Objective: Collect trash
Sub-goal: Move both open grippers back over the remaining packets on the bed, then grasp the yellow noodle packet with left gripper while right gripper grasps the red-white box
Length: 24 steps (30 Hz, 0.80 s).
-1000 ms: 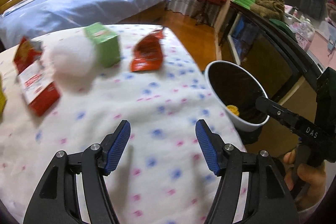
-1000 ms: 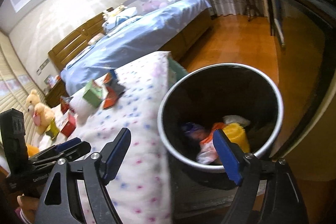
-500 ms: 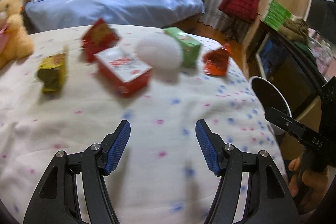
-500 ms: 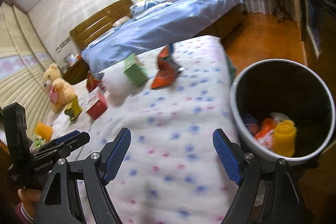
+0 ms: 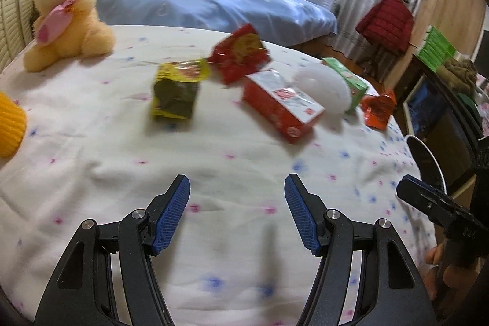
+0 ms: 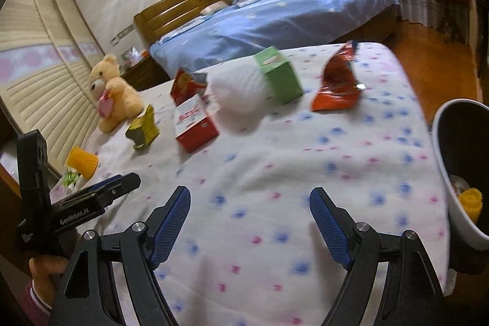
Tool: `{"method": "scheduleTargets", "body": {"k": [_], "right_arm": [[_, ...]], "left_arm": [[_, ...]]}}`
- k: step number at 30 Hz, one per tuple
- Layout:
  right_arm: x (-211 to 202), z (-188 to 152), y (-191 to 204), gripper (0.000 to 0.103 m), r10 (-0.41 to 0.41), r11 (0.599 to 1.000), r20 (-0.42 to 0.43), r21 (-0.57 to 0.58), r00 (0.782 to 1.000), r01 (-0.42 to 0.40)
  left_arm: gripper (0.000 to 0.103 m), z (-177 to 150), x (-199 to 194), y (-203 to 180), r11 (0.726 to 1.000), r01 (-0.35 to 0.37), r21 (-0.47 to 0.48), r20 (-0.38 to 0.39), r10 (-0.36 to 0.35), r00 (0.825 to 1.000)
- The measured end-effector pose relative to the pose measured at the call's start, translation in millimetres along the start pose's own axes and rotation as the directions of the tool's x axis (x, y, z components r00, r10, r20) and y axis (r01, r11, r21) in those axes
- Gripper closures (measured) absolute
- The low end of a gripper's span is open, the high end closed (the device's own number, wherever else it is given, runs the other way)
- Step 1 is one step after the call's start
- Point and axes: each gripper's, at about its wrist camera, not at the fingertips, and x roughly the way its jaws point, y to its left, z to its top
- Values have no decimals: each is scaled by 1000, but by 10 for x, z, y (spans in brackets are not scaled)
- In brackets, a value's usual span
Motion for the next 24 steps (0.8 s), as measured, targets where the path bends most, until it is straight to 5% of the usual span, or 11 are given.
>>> {"method": "scheduleTargets", "body": {"k": [24], "right_arm": [[811, 372, 605, 21, 73, 986, -81, -143, 994, -84]], "left_arm": [[40, 532, 386, 711, 993, -83, -82, -9, 83, 997]]}}
